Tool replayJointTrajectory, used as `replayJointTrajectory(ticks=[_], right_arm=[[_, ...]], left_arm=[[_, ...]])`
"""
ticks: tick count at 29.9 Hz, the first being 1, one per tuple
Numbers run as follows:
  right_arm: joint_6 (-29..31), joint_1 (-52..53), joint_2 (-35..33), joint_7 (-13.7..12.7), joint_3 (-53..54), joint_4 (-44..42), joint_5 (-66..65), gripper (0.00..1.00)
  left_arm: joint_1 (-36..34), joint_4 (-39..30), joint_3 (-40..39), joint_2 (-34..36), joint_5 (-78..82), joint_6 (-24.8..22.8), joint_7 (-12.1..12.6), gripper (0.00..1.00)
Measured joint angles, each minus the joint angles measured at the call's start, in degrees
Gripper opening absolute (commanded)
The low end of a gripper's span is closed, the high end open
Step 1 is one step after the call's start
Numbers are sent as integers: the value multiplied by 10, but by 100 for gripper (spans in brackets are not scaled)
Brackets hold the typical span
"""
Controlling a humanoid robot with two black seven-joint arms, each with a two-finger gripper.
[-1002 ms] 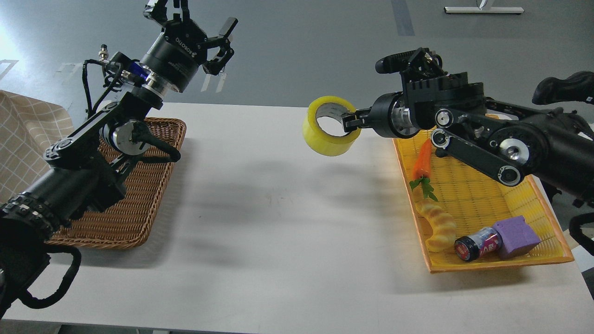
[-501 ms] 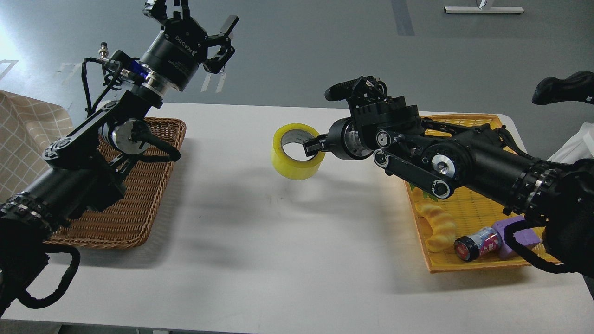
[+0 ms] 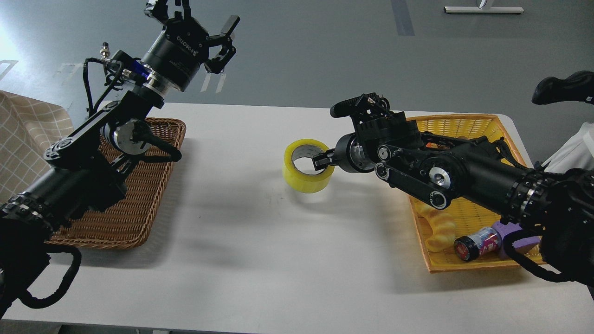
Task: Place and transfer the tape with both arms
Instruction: 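Lower the tape roll onto the table center and release it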
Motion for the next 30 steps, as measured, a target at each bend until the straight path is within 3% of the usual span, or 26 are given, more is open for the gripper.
replayJointTrajectory(ticks=[30], right_arm=[[0, -26, 0, 0, -3, -6, -4, 0]], left_arm=[[-1, 0, -1, -2, 0, 0, 0, 98]])
